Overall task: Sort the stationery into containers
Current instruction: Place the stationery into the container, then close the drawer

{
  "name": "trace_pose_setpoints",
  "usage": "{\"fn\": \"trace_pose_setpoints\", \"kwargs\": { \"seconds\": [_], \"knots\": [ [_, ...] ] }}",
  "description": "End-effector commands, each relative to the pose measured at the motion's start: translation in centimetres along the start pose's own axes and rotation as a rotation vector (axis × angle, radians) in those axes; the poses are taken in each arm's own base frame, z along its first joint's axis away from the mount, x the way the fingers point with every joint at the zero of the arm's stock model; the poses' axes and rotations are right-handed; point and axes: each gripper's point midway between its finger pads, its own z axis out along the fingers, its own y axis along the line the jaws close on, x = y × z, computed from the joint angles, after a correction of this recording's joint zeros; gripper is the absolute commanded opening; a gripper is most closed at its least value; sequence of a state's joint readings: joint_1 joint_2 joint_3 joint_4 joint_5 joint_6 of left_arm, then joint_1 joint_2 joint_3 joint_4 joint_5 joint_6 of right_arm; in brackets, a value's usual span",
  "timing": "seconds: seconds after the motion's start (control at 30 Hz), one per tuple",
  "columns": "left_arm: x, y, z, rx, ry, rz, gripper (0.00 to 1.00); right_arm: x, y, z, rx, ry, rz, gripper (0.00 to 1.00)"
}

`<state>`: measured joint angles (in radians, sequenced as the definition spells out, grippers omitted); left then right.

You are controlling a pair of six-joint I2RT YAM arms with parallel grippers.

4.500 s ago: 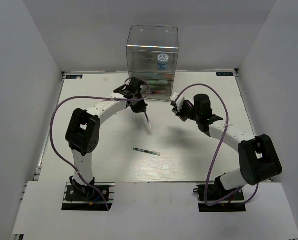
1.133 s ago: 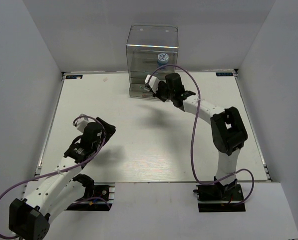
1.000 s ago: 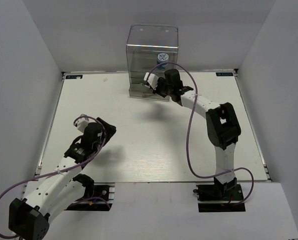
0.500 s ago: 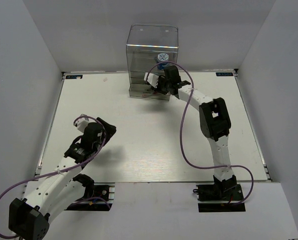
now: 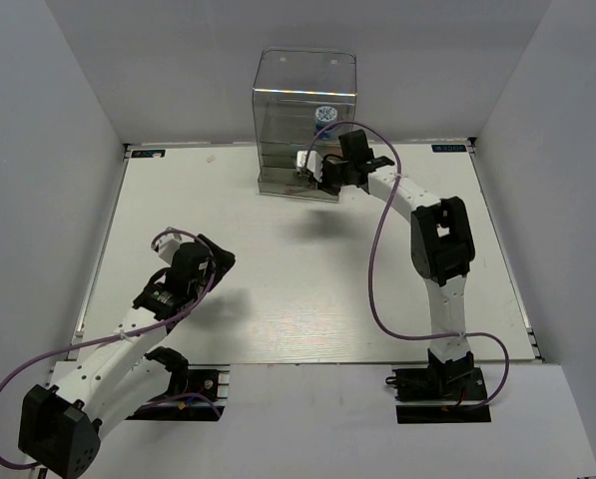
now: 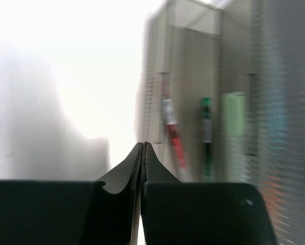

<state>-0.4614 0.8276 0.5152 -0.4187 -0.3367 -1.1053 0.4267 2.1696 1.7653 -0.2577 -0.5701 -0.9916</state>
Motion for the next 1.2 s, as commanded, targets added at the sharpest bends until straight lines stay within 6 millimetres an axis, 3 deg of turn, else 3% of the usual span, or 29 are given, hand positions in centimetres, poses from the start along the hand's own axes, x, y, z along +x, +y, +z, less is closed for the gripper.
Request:
{"fn": "trace_pose_setpoints", "kwargs": {
  "seconds": [0.0, 0.07, 0.23, 0.43, 0.67, 1.17],
  "knots": [
    [-0.3, -1.1, -0.3, 0.034, -0.005, -0.01, 0.9, -1.5, 3.6, -0.6, -0.211, -0.094, -0.033, 0.0],
    [-0.3, -1.1, -0.3, 0.034, -0.005, -0.01, 0.9, -1.2, 4.1, -0.3, -0.247, -0.079, -0.032, 0.0],
    [-0.2, -0.9, -0.3, 0.026, -0.001, -0.016, 0.9, 2.3, 3.6, 1.4, -0.209, 0.027, 0.016, 0.0],
    [-0.3, -1.2, -0.1, 0.027, -0.002, -0.017, 0.9, 5.9, -0.5, 2.7, 0.002, 0.169, 0.031, 0.0],
    [-0.3, -1.6, 0.0, 0.031, 0.007, -0.017, 0.9, 5.8, -6.4, 1.8, 0.291, 0.198, 0.06, 0.0],
    [0.1, -1.6, 0.4, 0.026, 0.019, -0.013, 0.9, 6.8, -8.6, 0.8, 0.427, 0.24, 0.068, 0.0]
  ]
}}
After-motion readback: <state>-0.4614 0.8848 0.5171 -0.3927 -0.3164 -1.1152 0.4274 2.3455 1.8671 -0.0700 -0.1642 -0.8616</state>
